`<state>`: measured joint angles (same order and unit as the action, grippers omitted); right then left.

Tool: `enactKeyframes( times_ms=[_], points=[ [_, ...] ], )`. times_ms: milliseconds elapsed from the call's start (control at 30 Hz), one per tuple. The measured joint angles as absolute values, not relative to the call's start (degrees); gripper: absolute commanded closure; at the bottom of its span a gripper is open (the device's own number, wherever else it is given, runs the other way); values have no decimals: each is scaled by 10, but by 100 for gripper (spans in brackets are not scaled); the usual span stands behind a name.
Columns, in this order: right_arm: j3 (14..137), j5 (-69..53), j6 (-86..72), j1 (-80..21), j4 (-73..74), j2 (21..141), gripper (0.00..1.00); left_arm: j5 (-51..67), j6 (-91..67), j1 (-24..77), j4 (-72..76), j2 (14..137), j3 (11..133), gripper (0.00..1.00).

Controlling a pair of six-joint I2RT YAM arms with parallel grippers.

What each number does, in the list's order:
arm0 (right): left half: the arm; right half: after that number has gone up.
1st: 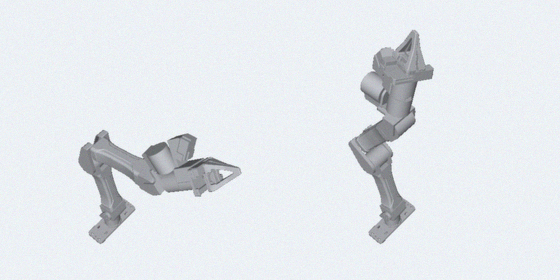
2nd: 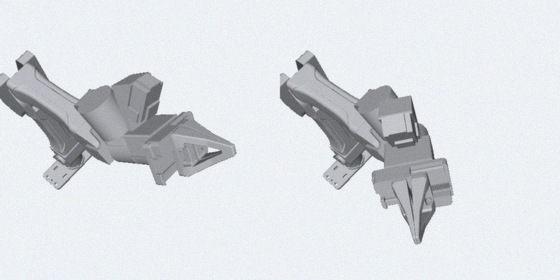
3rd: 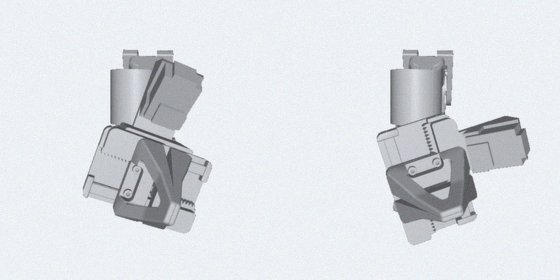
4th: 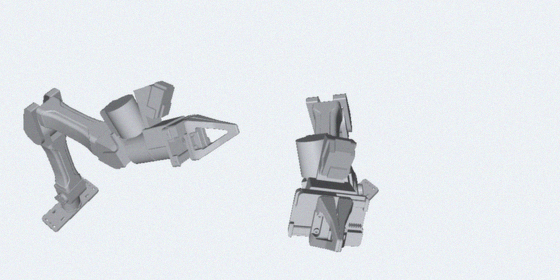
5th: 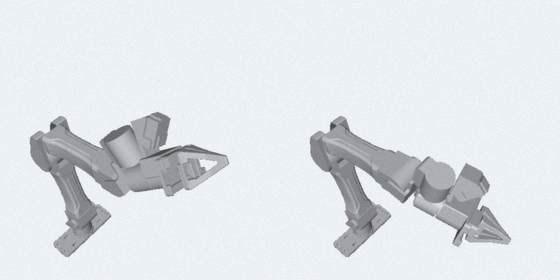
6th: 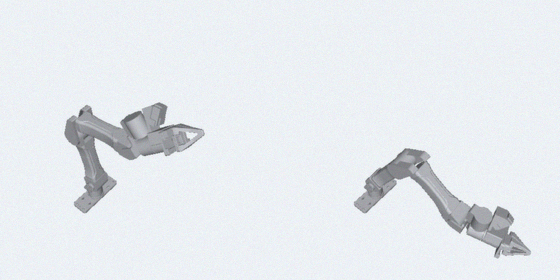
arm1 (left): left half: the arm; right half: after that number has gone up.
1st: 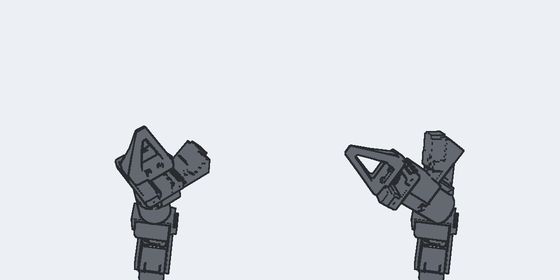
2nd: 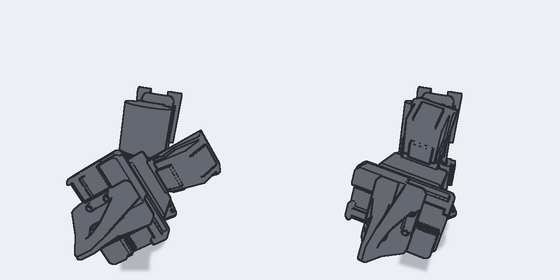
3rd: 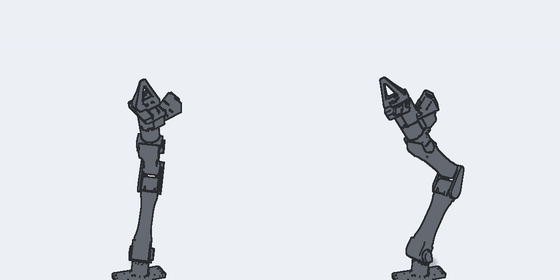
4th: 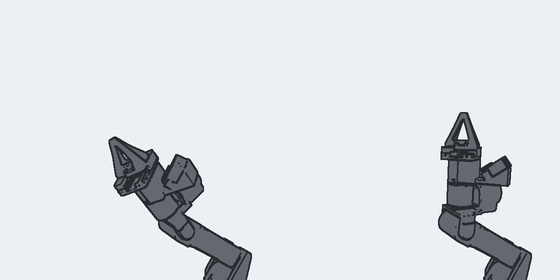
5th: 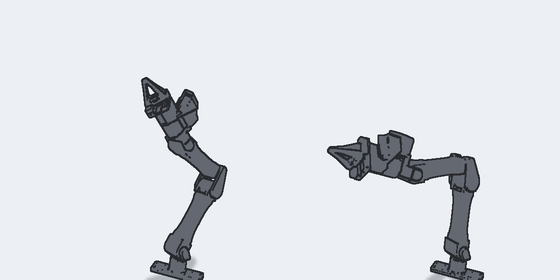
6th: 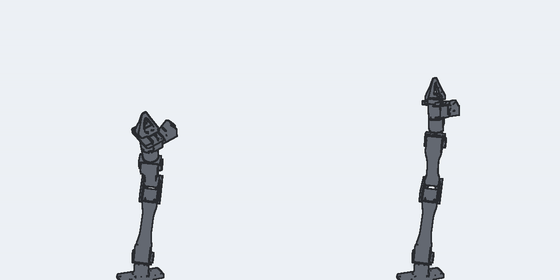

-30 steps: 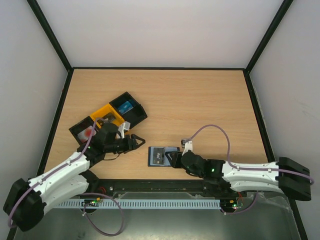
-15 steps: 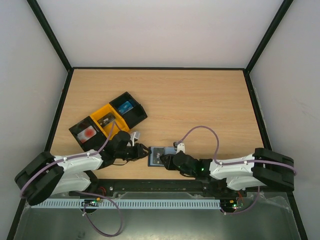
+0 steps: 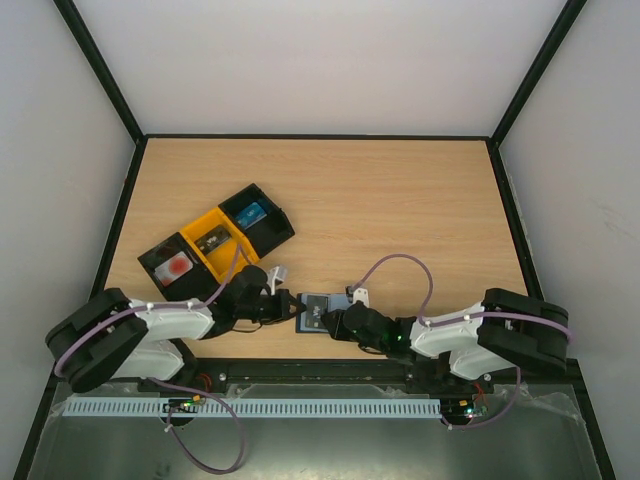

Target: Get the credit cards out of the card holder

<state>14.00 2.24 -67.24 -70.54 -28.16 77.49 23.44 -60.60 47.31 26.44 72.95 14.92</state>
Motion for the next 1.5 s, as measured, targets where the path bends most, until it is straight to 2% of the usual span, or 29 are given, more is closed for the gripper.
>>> enactKeyframes(
  times_ms=[467, 600, 733, 1500],
  points=[
    [126, 33, -695, -705, -295, 768, 79, 229, -604, 489, 314, 815, 148, 97],
    [118, 40, -709, -705, -304, 765, 79, 224, -605, 495, 323, 818, 146, 97],
    [112, 50, -725, -705, -306, 757, 75, 217, -605, 500, 326, 818, 143, 97],
    [105, 64, -766, -705, -350, 782, 76, 201, -606, 508, 333, 813, 134, 97]
  ],
)
